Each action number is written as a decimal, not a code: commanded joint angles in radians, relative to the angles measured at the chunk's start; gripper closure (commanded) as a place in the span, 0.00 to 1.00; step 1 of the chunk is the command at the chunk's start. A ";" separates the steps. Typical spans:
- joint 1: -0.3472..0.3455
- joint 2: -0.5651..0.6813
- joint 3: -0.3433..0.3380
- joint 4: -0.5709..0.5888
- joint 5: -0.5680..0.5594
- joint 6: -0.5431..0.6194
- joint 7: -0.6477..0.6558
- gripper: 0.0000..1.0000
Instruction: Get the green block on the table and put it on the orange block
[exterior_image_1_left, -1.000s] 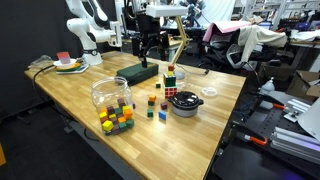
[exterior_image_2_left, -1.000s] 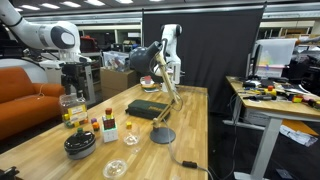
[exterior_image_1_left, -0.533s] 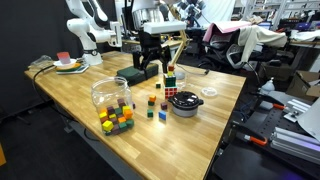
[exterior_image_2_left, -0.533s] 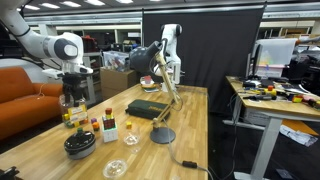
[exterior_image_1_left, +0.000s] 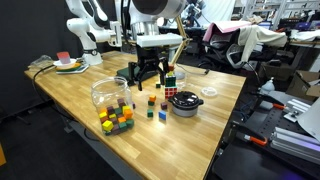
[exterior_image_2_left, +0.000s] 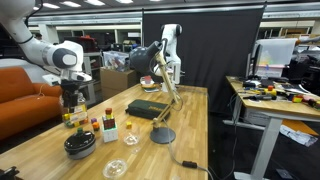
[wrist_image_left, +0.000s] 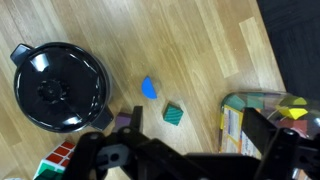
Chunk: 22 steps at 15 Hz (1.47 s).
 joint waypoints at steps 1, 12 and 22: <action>0.018 -0.002 -0.019 0.001 0.010 -0.002 -0.007 0.00; 0.076 0.136 -0.119 0.016 -0.004 0.244 0.191 0.00; 0.125 0.227 -0.130 0.034 -0.001 0.296 0.325 0.00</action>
